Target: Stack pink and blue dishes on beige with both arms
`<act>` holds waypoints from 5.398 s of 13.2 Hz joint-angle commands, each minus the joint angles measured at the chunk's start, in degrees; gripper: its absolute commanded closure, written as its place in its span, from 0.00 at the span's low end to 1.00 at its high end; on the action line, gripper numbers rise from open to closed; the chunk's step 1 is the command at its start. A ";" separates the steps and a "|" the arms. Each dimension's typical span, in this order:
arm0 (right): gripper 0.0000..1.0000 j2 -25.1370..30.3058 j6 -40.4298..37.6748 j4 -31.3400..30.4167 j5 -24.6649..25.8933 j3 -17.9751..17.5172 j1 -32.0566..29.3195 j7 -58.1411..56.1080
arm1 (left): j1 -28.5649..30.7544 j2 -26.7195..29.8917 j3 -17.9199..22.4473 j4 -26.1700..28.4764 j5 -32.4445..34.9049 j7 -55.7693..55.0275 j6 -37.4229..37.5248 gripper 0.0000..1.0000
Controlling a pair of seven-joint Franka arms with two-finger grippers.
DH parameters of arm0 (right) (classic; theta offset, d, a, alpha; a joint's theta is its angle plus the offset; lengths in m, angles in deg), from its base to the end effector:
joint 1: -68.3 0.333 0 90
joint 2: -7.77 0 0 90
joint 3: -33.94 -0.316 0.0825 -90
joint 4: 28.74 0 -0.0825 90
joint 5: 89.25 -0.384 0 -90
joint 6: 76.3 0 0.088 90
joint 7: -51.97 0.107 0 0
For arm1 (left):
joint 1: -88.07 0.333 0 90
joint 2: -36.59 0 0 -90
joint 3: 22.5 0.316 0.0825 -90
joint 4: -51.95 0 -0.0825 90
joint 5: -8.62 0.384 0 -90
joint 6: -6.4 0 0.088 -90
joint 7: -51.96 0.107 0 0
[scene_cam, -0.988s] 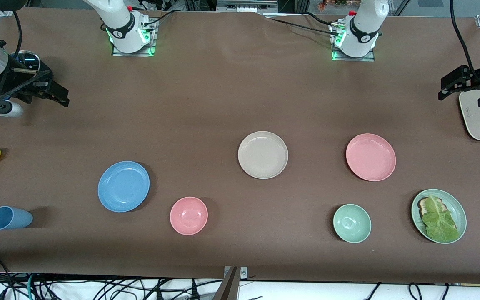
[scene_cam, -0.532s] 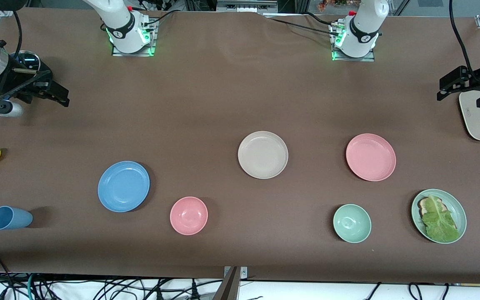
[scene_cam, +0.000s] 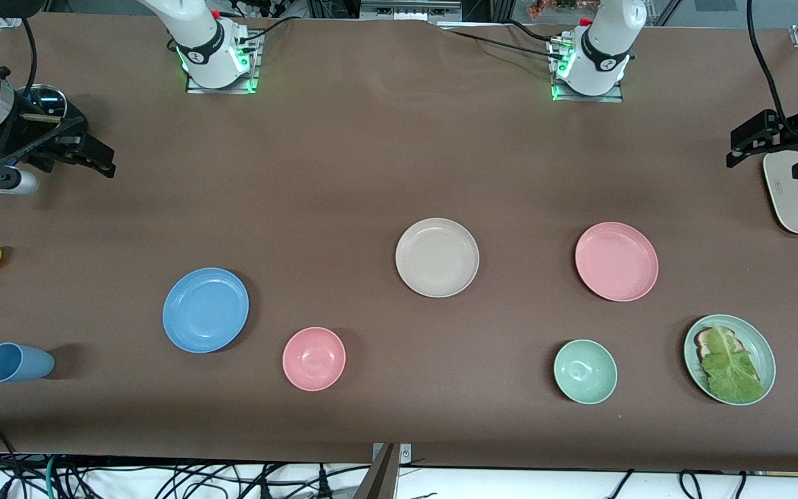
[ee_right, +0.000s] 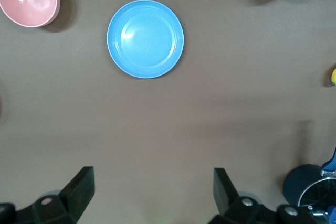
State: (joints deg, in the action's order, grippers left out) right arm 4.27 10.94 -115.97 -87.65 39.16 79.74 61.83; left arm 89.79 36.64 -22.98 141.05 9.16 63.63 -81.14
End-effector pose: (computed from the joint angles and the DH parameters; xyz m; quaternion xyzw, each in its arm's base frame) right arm 0.5647 0.0601 0.6090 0.9989 -0.0320 -0.0277 0.0208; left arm 0.5498 0.0129 0.6287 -0.9958 0.0907 0.0136 0.0032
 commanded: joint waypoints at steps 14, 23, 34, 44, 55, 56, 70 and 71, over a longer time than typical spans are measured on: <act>0.00 -0.10 0.56 0.66 -0.46 -0.04 0.07 0.07 | 0.31 -0.14 -0.31 -0.41 0.78 1.07 0.44 0.00; 0.00 -1.25 2.67 0.74 -0.28 0.14 -0.10 0.33 | 0.48 -6.63 -0.13 -0.24 0.87 1.16 0.35 0.00; 0.00 -11.61 4.34 2.15 -0.37 0.05 1.03 -0.19 | 3.91 -14.62 0.22 -0.68 0.96 0.55 0.26 0.00; 0.00 -16.53 8.91 1.62 -1.24 0.40 -2.64 -10.36 | 9.00 -30.37 0.13 6.24 0.43 1.16 -16.23 0.00; 0.00 -28.39 22.25 1.36 -3.18 0.40 -5.99 -13.02 | 8.92 -33.80 -0.57 17.43 -1.50 1.07 -34.28 0.13; 0.01 -30.75 26.02 1.36 -3.27 0.40 -5.99 -13.29 | 8.75 -33.98 -0.48 16.91 -1.59 0.55 -34.28 0.25; 0.22 -38.78 42.75 -4.09 -5.99 -1.44 -9.07 -17.07 | 3.12 -31.35 -6.96 4.27 -1.76 -19.81 -18.05 1.00; 0.31 -38.86 42.75 -4.18 -5.99 -1.62 -9.15 -17.16 | 3.03 -31.43 -9.34 2.07 -3.07 -23.68 -15.76 1.00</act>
State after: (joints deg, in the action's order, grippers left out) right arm -35.48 53.20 -118.72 -92.67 38.50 71.22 45.81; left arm 93.72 4.03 -29.24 146.65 8.08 46.34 -101.91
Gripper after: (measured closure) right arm 0.216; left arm 0.952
